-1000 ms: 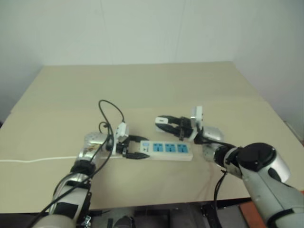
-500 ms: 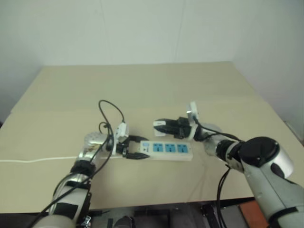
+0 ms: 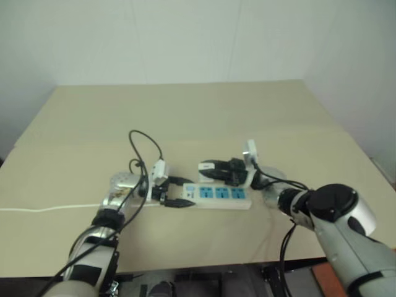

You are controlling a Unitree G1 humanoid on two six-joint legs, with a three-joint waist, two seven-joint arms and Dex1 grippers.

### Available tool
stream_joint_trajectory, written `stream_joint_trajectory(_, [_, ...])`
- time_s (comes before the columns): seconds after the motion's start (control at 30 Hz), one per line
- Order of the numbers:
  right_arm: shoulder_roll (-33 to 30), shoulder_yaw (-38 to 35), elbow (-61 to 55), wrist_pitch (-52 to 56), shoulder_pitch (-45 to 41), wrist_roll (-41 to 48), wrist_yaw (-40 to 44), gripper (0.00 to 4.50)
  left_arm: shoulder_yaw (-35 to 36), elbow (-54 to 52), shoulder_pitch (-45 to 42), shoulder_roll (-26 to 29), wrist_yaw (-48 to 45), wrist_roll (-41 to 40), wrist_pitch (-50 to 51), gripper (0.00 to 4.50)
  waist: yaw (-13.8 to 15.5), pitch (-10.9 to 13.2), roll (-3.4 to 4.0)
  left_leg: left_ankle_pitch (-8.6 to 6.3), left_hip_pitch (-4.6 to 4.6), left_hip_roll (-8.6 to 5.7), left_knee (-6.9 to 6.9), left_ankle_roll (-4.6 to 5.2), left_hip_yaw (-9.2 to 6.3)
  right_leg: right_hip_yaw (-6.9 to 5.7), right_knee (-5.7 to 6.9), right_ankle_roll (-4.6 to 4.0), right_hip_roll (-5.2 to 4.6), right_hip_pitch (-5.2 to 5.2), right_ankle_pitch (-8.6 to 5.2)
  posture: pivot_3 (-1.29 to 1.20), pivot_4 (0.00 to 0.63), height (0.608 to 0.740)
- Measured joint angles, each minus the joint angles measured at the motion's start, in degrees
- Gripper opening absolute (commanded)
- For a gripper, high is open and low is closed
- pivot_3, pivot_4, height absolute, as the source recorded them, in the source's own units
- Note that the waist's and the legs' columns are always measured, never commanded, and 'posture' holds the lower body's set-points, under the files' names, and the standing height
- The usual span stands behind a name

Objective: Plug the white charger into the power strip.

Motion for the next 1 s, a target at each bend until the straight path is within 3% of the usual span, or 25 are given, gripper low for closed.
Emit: stream_joint_trajectory(1.0, [0.9, 0.2, 0.0, -1.4, 1.5, -1.5, -0.7, 1.13, 0.0, 0.3, 0.0, -0.3, 0.3, 0.5, 0.0, 3.26, 0.1, 0.0, -0.01, 0.0, 0.02, 0.0, 0.03, 0.0, 0.0, 0.0, -0.01, 0.0, 0.0, 0.03, 0.01, 0.0, 0.15, 0.74])
